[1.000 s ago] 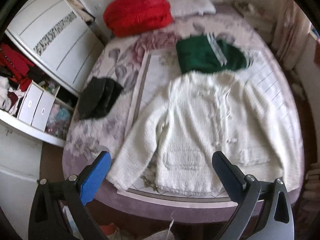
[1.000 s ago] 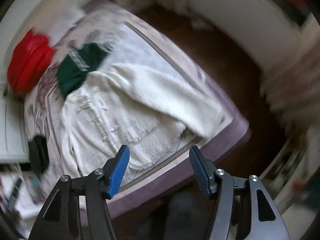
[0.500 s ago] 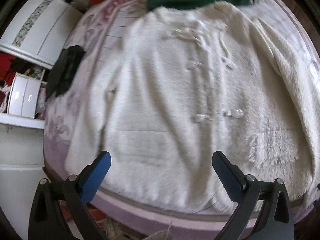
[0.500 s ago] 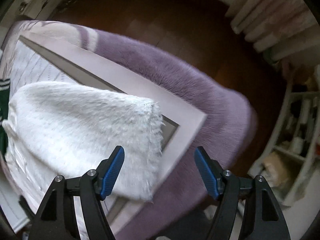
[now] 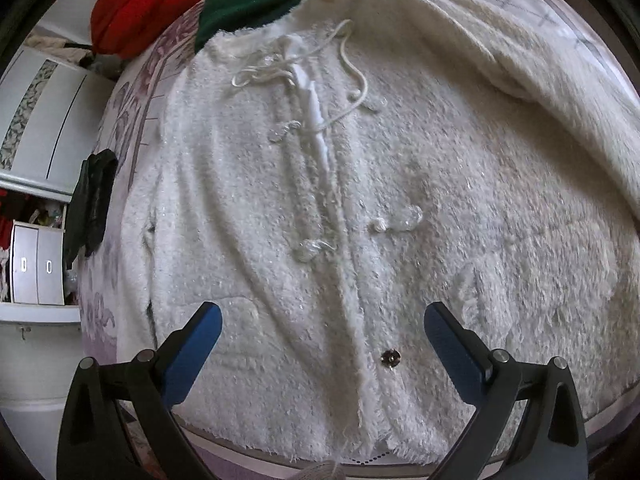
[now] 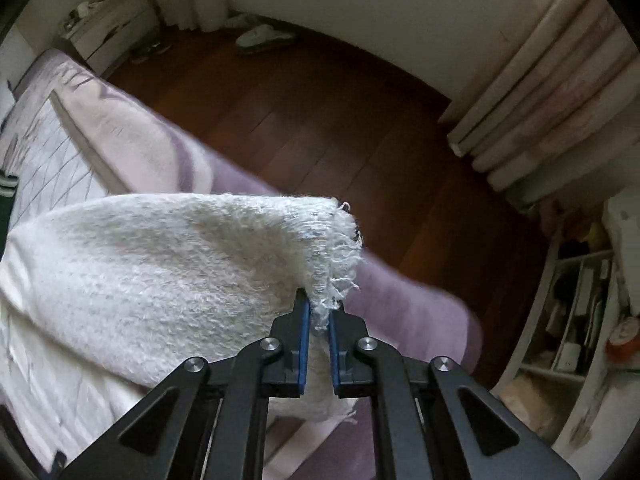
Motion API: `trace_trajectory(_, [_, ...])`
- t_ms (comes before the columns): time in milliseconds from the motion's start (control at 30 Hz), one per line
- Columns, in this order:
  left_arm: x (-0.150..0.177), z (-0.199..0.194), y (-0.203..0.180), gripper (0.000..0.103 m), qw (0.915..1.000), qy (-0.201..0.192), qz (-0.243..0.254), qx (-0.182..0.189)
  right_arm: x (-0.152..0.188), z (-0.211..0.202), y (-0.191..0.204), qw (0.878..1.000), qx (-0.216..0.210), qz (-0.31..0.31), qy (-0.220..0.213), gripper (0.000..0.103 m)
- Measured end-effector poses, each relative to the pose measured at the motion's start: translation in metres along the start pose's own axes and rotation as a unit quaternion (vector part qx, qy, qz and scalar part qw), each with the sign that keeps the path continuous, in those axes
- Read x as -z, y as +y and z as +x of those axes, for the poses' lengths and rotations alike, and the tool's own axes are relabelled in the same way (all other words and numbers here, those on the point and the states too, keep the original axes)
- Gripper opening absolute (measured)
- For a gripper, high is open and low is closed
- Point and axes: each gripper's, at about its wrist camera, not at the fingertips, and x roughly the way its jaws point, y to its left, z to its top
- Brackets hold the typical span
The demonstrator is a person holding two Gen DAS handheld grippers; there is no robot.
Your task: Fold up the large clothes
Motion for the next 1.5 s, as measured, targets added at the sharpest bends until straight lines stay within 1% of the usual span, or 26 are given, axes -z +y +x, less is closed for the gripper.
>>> trace_trajectory(67, [0.0, 0.002, -0.002, 0.103, 1.0, 0.008, -0.001, 0.005, -0.006, 0.019, -0.019, 0.997, -0.05, 0.047, 0.047, 0.018])
trace_trajectory(100, [-0.001, 0.003, -0.003, 0.103, 0.9999, 0.009, -0.002, 0.006, -0.005, 0.018, -0.028, 0.993, -0.077, 0.072, 0.05, 0.019])
trace_trajectory(167, [-0.003, 0.002, -0.005, 0.103, 0.9999, 0.007, -0.006, 0.01, 0.008, 0.011, -0.045, 0.982, -0.138, 0.122, 0.049, 0.033])
trace_trajectory(233, [-0.008, 0.002, -0.01, 0.103, 0.9999, 0.005, -0.008, 0.011, 0.034, 0.021, -0.053, 0.959, -0.216, 0.166, 0.075, 0.04])
trace_trajectory(267, [-0.009, 0.002, -0.013, 0.103, 0.9999, 0.004, -0.01, 0.011, 0.049, 0.041, -0.054, 0.936, -0.271, 0.196, 0.109, 0.04])
trace_trajectory(333, [-0.013, 0.006, -0.018, 0.103, 0.9999, 0.004, -0.011, 0.009, 0.073, 0.066, -0.042, 0.907, -0.318, 0.236, 0.14, 0.042])
trace_trajectory(400, [-0.015, 0.014, -0.023, 0.103, 0.9999, 0.007, -0.009, 0.003, 0.084, 0.096, -0.037, 0.893, -0.327, 0.278, 0.139, 0.045])
trace_trajectory(467, [-0.017, 0.023, -0.028, 0.103, 0.9999, 0.01, -0.007, -0.001, 0.096, 0.119, -0.037, 0.865, -0.359, 0.331, 0.117, 0.045])
trace_trajectory(567, [-0.016, 0.034, -0.031, 0.103, 0.9998, 0.018, -0.004, -0.006, 0.1, 0.118, -0.024, 0.838, -0.397, 0.366, 0.075, 0.046])
trace_trajectory(667, [-0.015, 0.04, -0.031, 0.103, 0.9997, 0.022, -0.007, -0.004, 0.122, 0.128, -0.008, 0.828, -0.403, 0.372, 0.118, 0.046])
trace_trajectory(733, [-0.013, 0.04, -0.032, 0.103, 0.9997, 0.022, -0.006, -0.003, 0.131, 0.131, 0.0, 0.836, -0.402, 0.355, 0.12, 0.046])
trace_trajectory(767, [-0.013, 0.04, -0.032, 0.103, 0.9997, 0.022, -0.005, -0.002, 0.132, 0.137, 0.001, 0.836, -0.404, 0.354, 0.108, 0.05])
trace_trajectory(800, [-0.013, 0.041, -0.031, 0.103, 0.9998, 0.022, -0.005, -0.002, 0.135, 0.13, 0.001, 0.83, -0.411, 0.362, 0.103, 0.053])
trace_trajectory(833, [-0.013, 0.041, -0.03, 0.103, 0.9998, 0.022, -0.005, 0.0, 0.13, 0.129, 0.002, 0.822, -0.419, 0.373, 0.097, 0.063])
trace_trajectory(867, [-0.013, 0.042, -0.029, 0.103, 0.9997, 0.021, -0.006, 0.001, 0.127, 0.132, 0.006, 0.819, -0.424, 0.376, 0.086, 0.073])
trace_trajectory(967, [-0.016, 0.046, -0.029, 0.103, 0.9997, 0.022, -0.012, 0.005, 0.108, 0.13, 0.014, 0.838, -0.402, 0.363, 0.066, 0.075])
trace_trajectory(1000, [-0.018, 0.048, -0.027, 0.103, 0.9996, 0.021, -0.015, 0.006, 0.102, 0.119, 0.008, 0.838, -0.398, 0.369, 0.058, 0.075])
trace_trajectory(1033, [-0.019, 0.049, -0.025, 0.103, 0.9996, 0.021, -0.019, 0.007, 0.086, 0.113, 0.01, 0.839, -0.392, 0.375, 0.046, 0.071])
trace_trajectory(1067, [-0.021, 0.051, -0.022, 0.103, 0.9995, 0.019, -0.024, 0.008, 0.083, 0.113, 0.015, 0.847, -0.375, 0.374, 0.034, 0.044])
trace_trajectory(1100, [-0.022, 0.051, -0.022, 0.103, 0.9995, 0.018, -0.026, 0.008, 0.077, 0.111, 0.02, 0.851, -0.372, 0.37, 0.03, 0.017])
trace_trajectory(1133, [-0.024, 0.052, -0.019, 0.103, 0.9993, 0.018, -0.031, 0.008, 0.073, 0.107, 0.024, 0.854, -0.365, 0.37, 0.027, 0.011])
trace_trajectory(1167, [-0.025, 0.053, -0.015, 0.103, 0.9991, 0.019, -0.035, 0.01, 0.069, 0.098, 0.026, 0.857, -0.356, 0.371, 0.021, 0.011])
trace_trajectory(1300, [-0.03, 0.047, 0.015, 0.103, 0.9975, 0.01, -0.068, 0.015, 0.044, 0.044, 0.049, 0.904, -0.308, 0.296, -0.021, 0.011])
trace_trajectory(1367, [-0.031, 0.042, 0.039, 0.103, 0.9954, 0.002, -0.094, 0.015, 0.033, 0.005, 0.063, 0.922, -0.299, 0.242, -0.053, 0.01])
trace_trajectory(1433, [-0.031, 0.04, 0.064, 0.103, 0.9927, 0.0, -0.119, 0.015, 0.017, -0.033, 0.093, 0.934, -0.295, 0.184, -0.079, 0.01])
trace_trajectory(1500, [-0.028, 0.039, 0.093, 0.103, 0.9887, -0.002, -0.149, 0.011, 0.005, -0.07, 0.139, 0.943, -0.292, 0.121, -0.101, 0.01])
